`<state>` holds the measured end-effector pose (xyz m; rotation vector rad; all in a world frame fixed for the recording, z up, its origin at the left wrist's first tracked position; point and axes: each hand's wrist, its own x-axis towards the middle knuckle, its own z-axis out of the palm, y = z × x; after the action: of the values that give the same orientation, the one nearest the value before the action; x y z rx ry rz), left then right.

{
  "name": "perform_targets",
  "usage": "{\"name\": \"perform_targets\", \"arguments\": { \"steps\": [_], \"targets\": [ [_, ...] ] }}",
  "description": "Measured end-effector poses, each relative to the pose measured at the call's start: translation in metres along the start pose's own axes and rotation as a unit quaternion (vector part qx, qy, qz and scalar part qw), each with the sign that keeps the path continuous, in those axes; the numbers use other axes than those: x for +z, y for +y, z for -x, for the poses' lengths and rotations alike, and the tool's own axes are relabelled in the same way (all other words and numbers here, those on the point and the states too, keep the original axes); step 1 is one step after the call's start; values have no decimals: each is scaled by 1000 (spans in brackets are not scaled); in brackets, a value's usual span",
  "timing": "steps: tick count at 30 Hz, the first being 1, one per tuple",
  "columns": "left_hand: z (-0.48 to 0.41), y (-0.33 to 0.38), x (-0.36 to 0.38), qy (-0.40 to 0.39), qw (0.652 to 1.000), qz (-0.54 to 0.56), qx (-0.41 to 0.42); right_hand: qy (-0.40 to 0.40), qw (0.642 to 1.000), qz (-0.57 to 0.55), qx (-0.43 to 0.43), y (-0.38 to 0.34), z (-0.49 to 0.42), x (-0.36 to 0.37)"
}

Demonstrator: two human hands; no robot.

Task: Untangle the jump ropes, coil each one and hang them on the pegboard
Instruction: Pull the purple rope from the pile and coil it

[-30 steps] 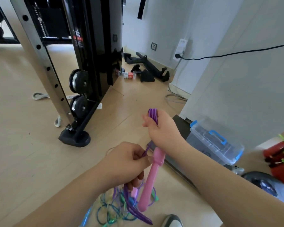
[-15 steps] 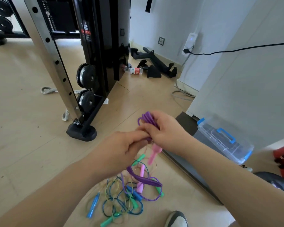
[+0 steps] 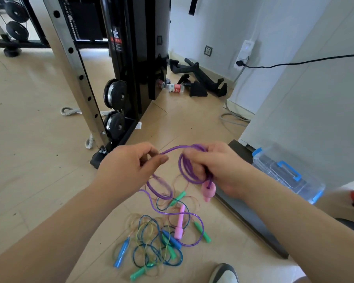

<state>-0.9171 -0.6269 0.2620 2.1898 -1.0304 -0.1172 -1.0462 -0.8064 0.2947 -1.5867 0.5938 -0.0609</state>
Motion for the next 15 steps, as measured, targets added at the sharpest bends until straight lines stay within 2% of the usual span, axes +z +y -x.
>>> {"name": "perform_targets", "arguments": {
  "steps": [3, 5, 7, 8, 10, 12, 15],
  "targets": [
    [-1, -24, 8, -119, 980, -144, -73, 120, 964, -232, 55, 1, -10, -23],
    [2, -41, 13, -214, 949, -193, -129, 197, 948, -245, 55, 5, -14, -41],
    [6, -45, 17, -274, 922, -220, -162, 231, 951, -200, 50, 11, -14, -47],
    [8, -43, 19, -282, 920, -217, -165, 219, 957, -183, 48, 13, -12, -45],
    [10, -37, 27, -253, 943, -152, -153, 158, 974, -153, 45, 11, -7, -35],
    [11, -20, 35, -192, 974, -14, -118, 75, 989, -110, 57, 7, -2, -24],
    [7, 3, 43, -112, 978, 161, -68, -25, 995, -55, 83, 5, 3, -12]
  ]
}}
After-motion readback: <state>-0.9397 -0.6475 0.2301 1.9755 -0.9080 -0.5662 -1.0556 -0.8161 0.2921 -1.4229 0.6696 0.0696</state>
